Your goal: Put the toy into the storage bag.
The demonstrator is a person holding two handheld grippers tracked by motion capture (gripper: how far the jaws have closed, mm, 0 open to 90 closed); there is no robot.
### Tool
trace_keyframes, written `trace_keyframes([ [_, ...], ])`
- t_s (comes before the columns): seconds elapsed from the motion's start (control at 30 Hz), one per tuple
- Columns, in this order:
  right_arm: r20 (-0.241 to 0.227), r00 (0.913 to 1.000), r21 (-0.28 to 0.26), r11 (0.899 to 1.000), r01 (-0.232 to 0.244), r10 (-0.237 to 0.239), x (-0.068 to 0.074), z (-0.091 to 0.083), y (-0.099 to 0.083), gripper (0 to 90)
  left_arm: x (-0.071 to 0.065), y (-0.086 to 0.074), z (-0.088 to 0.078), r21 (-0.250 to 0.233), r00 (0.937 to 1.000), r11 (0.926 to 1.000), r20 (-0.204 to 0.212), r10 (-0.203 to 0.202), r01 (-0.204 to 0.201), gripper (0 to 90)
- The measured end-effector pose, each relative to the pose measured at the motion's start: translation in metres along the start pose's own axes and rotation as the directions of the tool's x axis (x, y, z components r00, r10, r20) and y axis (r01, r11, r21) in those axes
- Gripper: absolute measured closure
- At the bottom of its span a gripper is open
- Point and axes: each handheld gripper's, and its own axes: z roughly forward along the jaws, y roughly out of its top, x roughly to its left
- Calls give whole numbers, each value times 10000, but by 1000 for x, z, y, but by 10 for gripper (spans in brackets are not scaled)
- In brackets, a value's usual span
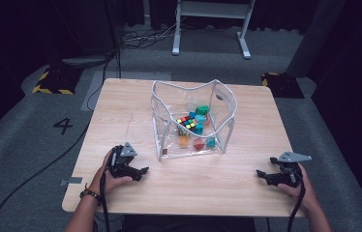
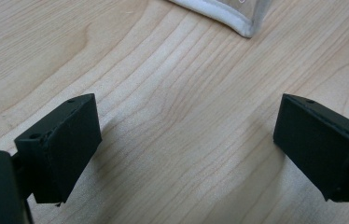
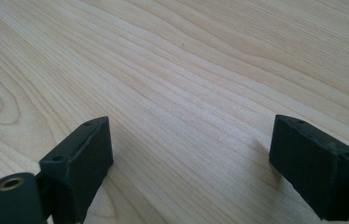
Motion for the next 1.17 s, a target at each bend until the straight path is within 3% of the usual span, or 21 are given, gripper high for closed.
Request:
trace_keyframes([
  [1.17,4,10000,-38,10000,-40,40,0,0,0,136,0,0,0,40,10000,10000,6,-4,4,75],
])
